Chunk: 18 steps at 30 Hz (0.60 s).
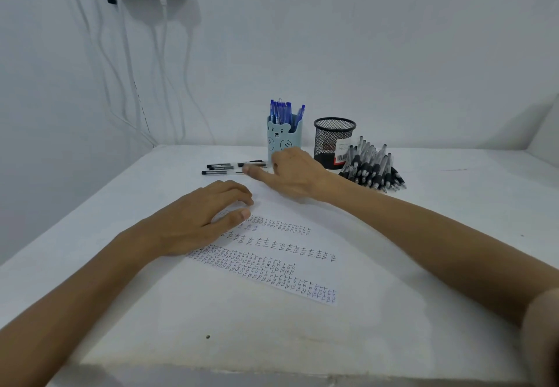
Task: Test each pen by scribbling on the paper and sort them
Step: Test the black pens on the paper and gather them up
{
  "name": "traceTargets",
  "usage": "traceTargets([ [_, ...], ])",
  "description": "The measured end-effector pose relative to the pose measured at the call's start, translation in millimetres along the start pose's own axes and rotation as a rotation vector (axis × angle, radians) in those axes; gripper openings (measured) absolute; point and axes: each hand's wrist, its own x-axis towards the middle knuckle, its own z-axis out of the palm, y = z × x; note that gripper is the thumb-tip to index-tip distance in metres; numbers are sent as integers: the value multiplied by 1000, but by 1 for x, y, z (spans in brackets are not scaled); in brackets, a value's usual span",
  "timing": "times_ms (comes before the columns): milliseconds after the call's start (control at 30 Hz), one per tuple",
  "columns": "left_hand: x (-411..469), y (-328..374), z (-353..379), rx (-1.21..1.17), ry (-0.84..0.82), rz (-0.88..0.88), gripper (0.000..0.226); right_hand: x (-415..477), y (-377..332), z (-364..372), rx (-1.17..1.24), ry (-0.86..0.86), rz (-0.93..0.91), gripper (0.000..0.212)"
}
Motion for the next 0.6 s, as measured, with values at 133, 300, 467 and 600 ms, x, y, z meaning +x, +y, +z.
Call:
traceTargets([
  [133, 0, 2, 1, -15, -18, 25, 39, -6, -5, -10, 58, -60, 83, 77],
  [300, -2, 6, 2, 10, -34, 62, 39, -15, -1, -20, 199, -78, 110, 77],
  [467, 0, 14, 9, 52, -94, 103, 55, -32, 5, -24, 253, -66, 103, 80],
  [600, 1, 19, 14, 70, -116, 91, 66, -46, 4, -37, 425, -50, 81, 69],
])
